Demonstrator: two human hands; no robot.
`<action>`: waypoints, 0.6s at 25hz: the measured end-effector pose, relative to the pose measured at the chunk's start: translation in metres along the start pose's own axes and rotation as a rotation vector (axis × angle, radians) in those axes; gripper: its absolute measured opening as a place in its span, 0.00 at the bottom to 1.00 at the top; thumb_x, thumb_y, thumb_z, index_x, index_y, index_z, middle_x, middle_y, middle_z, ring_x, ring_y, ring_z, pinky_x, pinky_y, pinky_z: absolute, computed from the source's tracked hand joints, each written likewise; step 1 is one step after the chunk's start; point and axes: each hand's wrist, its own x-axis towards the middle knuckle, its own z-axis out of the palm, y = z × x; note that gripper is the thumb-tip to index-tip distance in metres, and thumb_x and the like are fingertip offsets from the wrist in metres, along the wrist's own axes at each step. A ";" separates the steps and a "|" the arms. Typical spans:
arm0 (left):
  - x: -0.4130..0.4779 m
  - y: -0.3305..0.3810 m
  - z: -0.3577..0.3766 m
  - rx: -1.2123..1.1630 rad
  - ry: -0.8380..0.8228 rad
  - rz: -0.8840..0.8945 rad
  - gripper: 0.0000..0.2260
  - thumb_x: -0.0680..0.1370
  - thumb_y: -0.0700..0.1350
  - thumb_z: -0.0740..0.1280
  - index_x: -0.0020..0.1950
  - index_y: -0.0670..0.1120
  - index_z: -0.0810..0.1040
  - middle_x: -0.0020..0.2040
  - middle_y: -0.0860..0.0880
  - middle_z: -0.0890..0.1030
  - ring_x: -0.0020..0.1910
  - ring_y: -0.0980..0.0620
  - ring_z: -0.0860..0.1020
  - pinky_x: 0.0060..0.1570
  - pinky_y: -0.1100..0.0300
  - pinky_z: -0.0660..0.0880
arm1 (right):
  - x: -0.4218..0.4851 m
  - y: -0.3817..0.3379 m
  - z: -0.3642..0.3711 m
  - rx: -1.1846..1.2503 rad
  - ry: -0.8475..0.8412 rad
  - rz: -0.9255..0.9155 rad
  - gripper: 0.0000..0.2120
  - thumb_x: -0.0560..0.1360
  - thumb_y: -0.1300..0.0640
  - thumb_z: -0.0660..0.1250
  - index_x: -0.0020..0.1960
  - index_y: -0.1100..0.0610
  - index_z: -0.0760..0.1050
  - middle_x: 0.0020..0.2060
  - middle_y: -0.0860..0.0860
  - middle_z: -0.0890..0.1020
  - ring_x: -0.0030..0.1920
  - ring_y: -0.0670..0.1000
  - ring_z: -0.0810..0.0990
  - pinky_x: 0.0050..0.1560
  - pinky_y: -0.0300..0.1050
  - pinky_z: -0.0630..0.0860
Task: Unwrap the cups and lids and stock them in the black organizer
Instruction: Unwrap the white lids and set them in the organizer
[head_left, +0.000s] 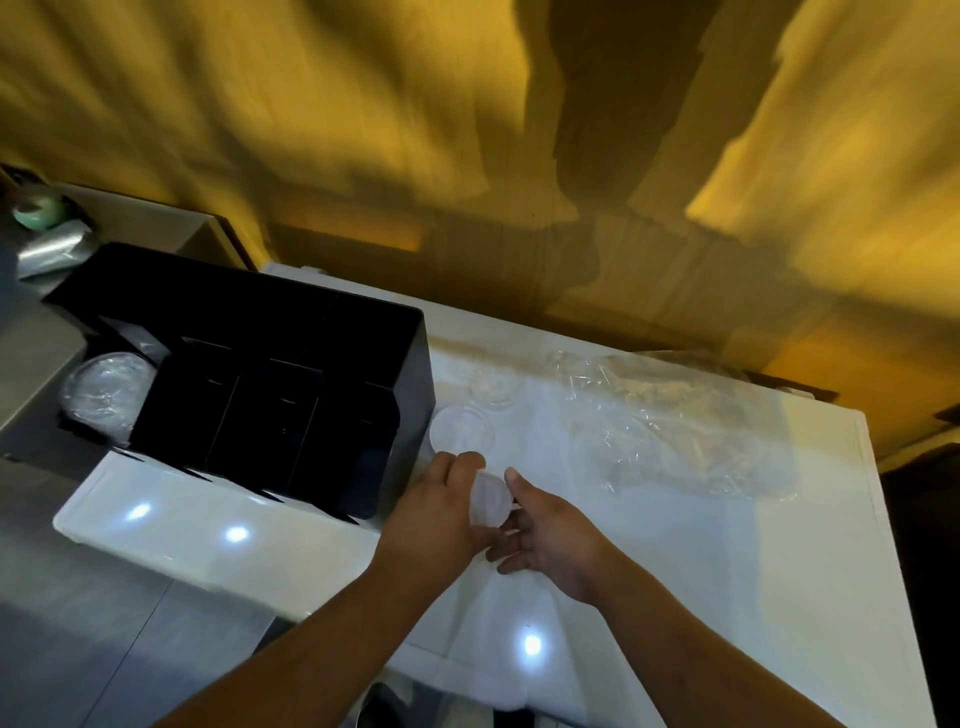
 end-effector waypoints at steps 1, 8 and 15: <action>0.000 0.001 -0.003 -0.016 0.002 0.003 0.27 0.76 0.53 0.76 0.72 0.51 0.71 0.66 0.48 0.77 0.54 0.47 0.82 0.44 0.62 0.74 | -0.001 -0.001 0.000 0.015 -0.021 -0.030 0.27 0.83 0.36 0.60 0.61 0.58 0.83 0.48 0.60 0.88 0.43 0.58 0.87 0.47 0.51 0.83; -0.003 0.007 -0.030 -0.835 -0.173 -0.475 0.13 0.82 0.43 0.66 0.65 0.55 0.75 0.57 0.49 0.81 0.49 0.48 0.84 0.39 0.54 0.86 | 0.004 -0.005 0.000 -0.128 0.085 -0.216 0.15 0.85 0.49 0.65 0.55 0.62 0.82 0.39 0.60 0.84 0.34 0.55 0.83 0.36 0.48 0.81; -0.016 -0.004 -0.043 -0.929 -0.134 -0.605 0.12 0.82 0.39 0.66 0.63 0.52 0.73 0.54 0.44 0.81 0.40 0.42 0.87 0.29 0.59 0.82 | 0.039 -0.025 0.012 -0.771 0.385 -0.491 0.21 0.83 0.38 0.59 0.52 0.52 0.84 0.47 0.51 0.87 0.45 0.51 0.84 0.46 0.48 0.80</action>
